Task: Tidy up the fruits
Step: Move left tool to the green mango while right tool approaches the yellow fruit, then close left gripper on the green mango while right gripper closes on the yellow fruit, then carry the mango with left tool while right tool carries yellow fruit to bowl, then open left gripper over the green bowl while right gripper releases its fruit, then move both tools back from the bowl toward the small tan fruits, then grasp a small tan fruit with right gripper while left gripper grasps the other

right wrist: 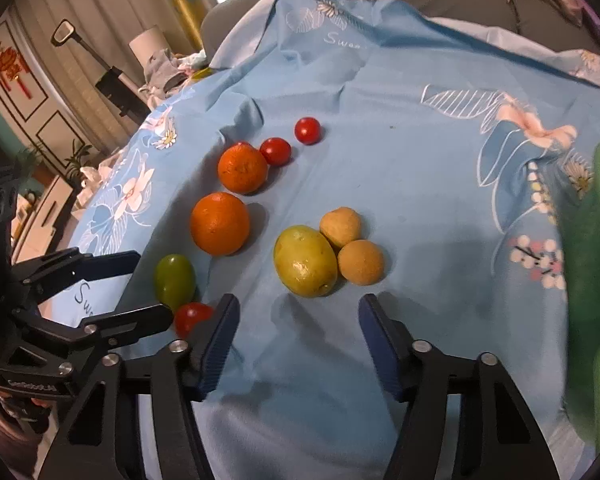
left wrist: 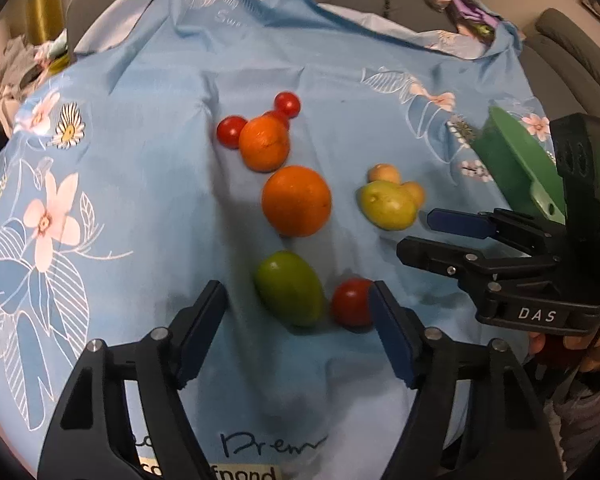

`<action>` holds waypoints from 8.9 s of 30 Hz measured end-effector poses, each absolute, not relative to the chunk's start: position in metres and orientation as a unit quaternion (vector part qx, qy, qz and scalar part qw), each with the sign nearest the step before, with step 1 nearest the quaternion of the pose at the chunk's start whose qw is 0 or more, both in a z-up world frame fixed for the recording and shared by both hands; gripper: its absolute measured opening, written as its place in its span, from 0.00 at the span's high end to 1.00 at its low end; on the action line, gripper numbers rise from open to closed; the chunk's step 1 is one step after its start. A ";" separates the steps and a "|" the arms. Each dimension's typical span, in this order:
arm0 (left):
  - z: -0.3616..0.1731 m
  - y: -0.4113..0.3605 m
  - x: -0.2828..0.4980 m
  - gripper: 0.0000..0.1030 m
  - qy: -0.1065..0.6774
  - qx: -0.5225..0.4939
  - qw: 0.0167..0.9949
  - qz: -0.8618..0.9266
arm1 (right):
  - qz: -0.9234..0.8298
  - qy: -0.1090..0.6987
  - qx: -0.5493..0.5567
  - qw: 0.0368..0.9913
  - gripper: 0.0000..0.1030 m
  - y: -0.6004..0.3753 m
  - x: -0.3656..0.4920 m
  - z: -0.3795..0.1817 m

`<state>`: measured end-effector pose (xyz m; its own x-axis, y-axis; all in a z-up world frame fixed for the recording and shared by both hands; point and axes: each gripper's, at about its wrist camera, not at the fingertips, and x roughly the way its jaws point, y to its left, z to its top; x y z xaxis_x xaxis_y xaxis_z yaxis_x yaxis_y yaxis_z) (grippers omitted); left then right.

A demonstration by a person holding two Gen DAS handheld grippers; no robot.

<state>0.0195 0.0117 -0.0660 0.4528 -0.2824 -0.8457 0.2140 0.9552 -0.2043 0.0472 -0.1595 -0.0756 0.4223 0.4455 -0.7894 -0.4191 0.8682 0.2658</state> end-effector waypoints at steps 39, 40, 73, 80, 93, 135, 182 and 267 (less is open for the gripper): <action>-0.074 0.007 0.048 0.62 0.543 -0.106 0.815 -0.172 | 0.264 0.469 -0.016 0.843 0.64 -0.147 0.078 -0.083; -0.073 0.008 0.048 0.78 0.543 -0.108 0.815 -0.174 | 0.262 0.468 -0.017 0.844 0.64 -0.145 0.078 -0.082; -0.079 -0.009 0.041 0.53 0.533 0.026 0.823 -0.195 | 0.250 0.466 0.033 0.848 0.65 -0.175 0.070 -0.084; -0.087 -0.014 0.050 0.63 0.527 0.037 0.828 -0.187 | 0.251 0.462 0.026 0.850 0.65 -0.174 0.070 -0.084; -0.034 -0.024 0.041 0.63 0.490 0.008 0.846 -0.208 | 0.249 0.413 0.062 0.874 0.65 -0.200 0.047 -0.047; -0.002 -0.281 0.072 0.47 0.465 0.133 0.804 -0.347 | 0.023 0.334 0.148 0.931 0.64 -0.399 -0.015 -0.017; 0.115 0.044 -0.074 0.00 0.148 -0.302 0.874 -0.352 | 0.172 0.324 0.020 0.930 0.60 -0.232 -0.059 0.038; -0.074 -0.056 0.117 0.62 0.503 0.103 0.829 -0.222 | 0.231 0.412 0.097 0.876 0.71 -0.222 0.055 -0.056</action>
